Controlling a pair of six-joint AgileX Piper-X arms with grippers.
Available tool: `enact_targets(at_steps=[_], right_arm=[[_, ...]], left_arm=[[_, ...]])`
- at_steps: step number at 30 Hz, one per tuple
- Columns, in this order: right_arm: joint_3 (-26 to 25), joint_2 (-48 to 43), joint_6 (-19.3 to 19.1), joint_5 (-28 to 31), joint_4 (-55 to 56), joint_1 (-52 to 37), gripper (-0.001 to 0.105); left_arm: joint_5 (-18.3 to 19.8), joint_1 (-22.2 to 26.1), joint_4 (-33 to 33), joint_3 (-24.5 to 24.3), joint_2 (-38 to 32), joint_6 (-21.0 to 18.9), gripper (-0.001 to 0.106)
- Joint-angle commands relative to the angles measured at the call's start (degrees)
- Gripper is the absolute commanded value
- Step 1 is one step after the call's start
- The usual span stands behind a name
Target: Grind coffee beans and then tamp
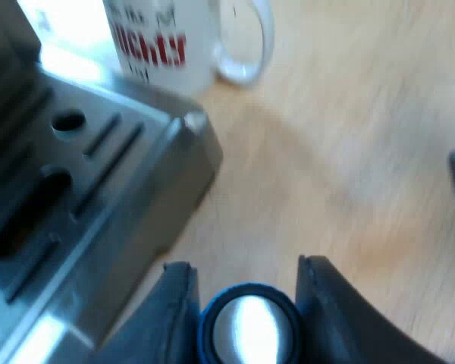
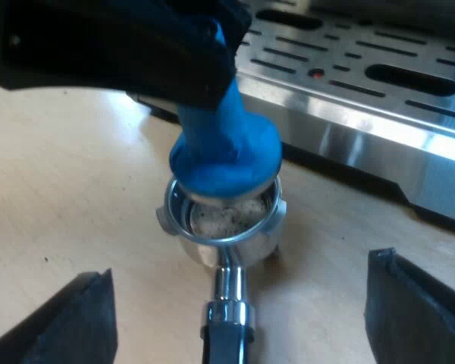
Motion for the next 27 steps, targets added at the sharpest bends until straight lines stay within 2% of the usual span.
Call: enact_targets(at_steps=[1,8,11,12,15,18,19,22,27], right_arm=[[-0.1,-0.4,0.2,-0.6,-1.2,-0.3,0.069],[-0.1,-0.4,0.2,-0.7,-1.2,-0.3,0.069],[-0.1,-0.4,0.2,-3.2,-1.6,-0.2,0.069],[-0.1,-0.4,0.2,-4.3,-2.1,-0.2,0.069],[-0.1,-0.4,0.2,-4.8,-2.4,-0.2,0.069],[-0.3,-0.4,0.2,-8.0,-4.9,-0.2,0.069],[-0.3,-0.4,0.2,-8.0,-5.0,-0.2,0.069],[-0.9,-0.4,0.2,-8.2,-5.0,-0.2,0.069],[-0.9,-0.4,0.2,-8.2,-5.0,-0.2,0.069]], left_arm=[[-0.2,0.0,-0.7,-1.0,-2.6,-1.4,0.017],[-1.2,0.0,0.6,-1.2,-9.1,-1.8,0.017],[-2.0,0.8,3.1,-1.3,-11.5,-1.8,0.017],[-2.3,2.3,5.6,-1.2,-12.7,-1.8,0.017],[-2.3,4.5,8.3,-1.2,-14.1,-1.8,0.017],[-2.1,7.5,10.9,-1.2,-15.3,-1.8,0.017],[-2.0,11.2,14.0,-1.2,-16.2,-1.2,0.017],[-0.3,14.8,17.3,-1.0,-16.5,0.6,0.017],[-0.3,16.3,18.1,1.8,-16.5,3.4,0.017]])
